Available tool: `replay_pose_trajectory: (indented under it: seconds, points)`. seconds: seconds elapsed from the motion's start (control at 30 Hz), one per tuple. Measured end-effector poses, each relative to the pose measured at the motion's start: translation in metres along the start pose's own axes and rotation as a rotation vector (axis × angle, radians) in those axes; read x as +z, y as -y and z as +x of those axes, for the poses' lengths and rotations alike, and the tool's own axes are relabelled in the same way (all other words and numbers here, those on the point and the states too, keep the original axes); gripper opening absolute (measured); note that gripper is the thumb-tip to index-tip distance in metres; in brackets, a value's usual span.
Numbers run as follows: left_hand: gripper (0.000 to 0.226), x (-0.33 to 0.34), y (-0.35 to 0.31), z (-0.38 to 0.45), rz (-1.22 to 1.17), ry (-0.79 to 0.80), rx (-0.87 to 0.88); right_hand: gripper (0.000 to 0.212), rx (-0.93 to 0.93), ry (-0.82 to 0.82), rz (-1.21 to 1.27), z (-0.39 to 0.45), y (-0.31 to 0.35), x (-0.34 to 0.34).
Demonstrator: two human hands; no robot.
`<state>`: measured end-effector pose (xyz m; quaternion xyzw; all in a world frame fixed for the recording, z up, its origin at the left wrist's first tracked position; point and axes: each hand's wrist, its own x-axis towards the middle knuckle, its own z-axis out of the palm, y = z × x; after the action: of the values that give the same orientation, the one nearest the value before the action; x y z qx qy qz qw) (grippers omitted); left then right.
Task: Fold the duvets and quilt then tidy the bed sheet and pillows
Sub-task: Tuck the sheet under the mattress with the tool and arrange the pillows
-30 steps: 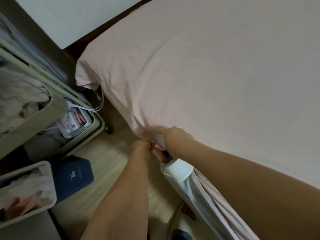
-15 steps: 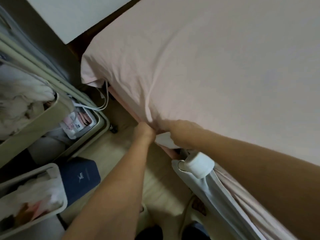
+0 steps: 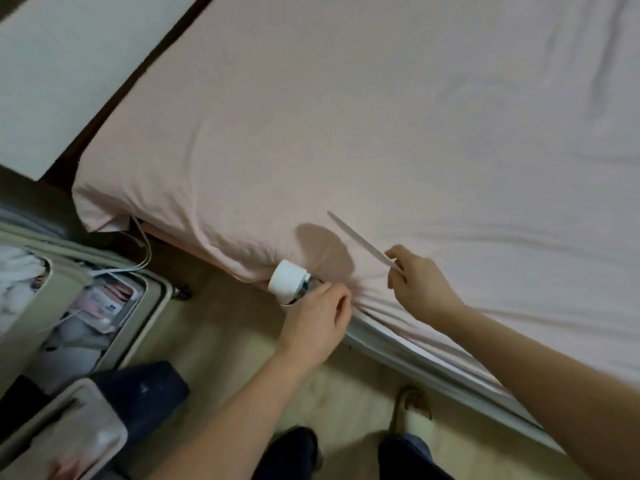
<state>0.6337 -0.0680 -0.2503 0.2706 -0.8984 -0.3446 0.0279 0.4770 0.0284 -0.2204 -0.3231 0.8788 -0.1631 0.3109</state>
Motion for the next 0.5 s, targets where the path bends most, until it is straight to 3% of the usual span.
replay_pose_trajectory:
  seconds: [0.1,0.17,0.2,0.3,0.37,0.43,0.5]
  points:
    - [0.022,0.05,-0.007,-0.012,0.056,0.066,-0.04,0.027,0.155,-0.089,0.189,-0.017,-0.05,0.011]
    - [0.028,0.08,-0.008,-0.009,0.203,0.114,0.069,0.014,0.186,-0.147,0.234,-0.025,-0.082,0.017]
    - [0.031,0.094,-0.009,-0.007,0.257,0.132,0.132,0.009,0.165,-0.166,0.22,-0.031,-0.097,0.02]
    - [0.042,0.134,-0.012,0.001,0.412,0.178,0.28,0.027,0.028,-0.109,0.073,-0.054,-0.138,0.036]
    - [0.049,0.153,-0.014,0.007,0.459,0.141,0.324,0.02,-0.002,-0.041,0.026,-0.065,-0.162,0.05]
    - [0.049,0.164,-0.01,0.009,0.348,0.062,0.227,0.006,-0.033,-0.035,0.007,-0.071,-0.182,0.063]
    - [0.046,0.174,-0.003,0.01,0.211,0.011,0.017,0.022,-0.075,-0.037,-0.035,-0.074,-0.194,0.076]
